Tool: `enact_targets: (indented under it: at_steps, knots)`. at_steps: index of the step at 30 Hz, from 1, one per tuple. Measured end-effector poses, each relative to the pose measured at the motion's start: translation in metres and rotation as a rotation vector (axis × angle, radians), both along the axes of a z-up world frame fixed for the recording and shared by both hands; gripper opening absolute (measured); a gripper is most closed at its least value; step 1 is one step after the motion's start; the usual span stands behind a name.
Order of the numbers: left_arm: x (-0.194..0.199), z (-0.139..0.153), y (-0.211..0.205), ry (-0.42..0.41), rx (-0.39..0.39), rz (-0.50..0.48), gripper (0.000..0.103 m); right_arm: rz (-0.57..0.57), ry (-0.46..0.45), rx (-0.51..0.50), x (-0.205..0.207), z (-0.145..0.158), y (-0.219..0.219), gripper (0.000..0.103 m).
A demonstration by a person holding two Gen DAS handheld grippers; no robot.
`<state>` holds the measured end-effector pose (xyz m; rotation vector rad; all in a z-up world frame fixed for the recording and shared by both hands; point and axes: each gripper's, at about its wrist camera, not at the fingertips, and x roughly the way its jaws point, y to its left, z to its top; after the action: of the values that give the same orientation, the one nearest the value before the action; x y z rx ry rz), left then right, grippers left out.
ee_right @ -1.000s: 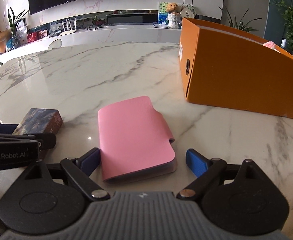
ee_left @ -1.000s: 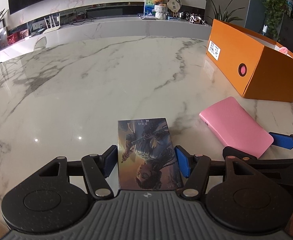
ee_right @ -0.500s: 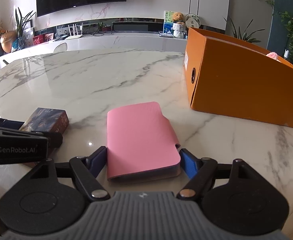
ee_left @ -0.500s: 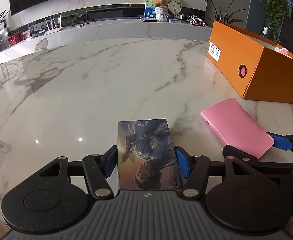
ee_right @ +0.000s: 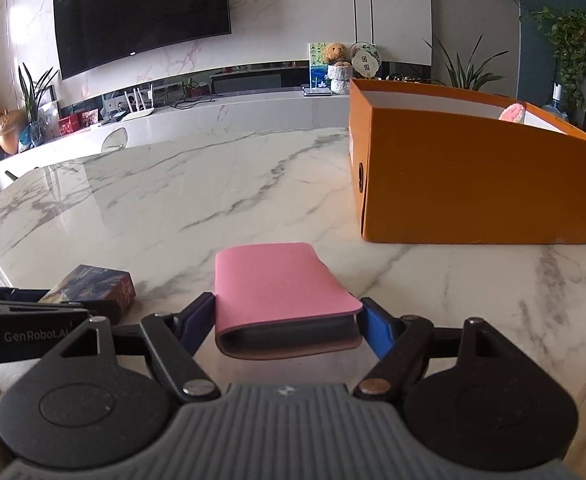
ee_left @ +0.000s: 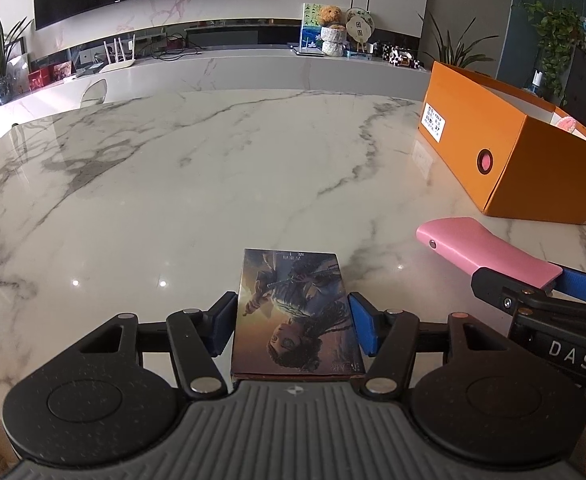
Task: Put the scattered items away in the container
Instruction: 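Push the right tool fingers around the pink wallet edge and close them, then lift and carry the card deck with the left tool while the right tool carries the wallet to the box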
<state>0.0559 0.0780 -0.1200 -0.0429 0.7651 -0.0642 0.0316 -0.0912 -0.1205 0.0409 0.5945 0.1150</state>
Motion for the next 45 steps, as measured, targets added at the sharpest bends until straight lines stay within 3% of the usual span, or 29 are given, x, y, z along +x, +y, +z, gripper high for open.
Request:
enact_targets:
  at_steps: [23, 37, 45]
  knots:
    - [-0.009, 0.037, -0.024, -0.057, 0.000, -0.016, 0.069, -0.054, -0.068, 0.112, -0.019, 0.037, -0.024, 0.075]
    - [0.024, 0.086, -0.083, -0.081, -0.059, -0.147, 0.069, -0.134, -0.210, 0.156, -0.022, 0.092, -0.078, 0.075]
    - [0.061, 0.106, -0.136, -0.105, -0.065, -0.252, 0.069, -0.195, -0.264, 0.159, 0.002, 0.118, -0.124, 0.075]
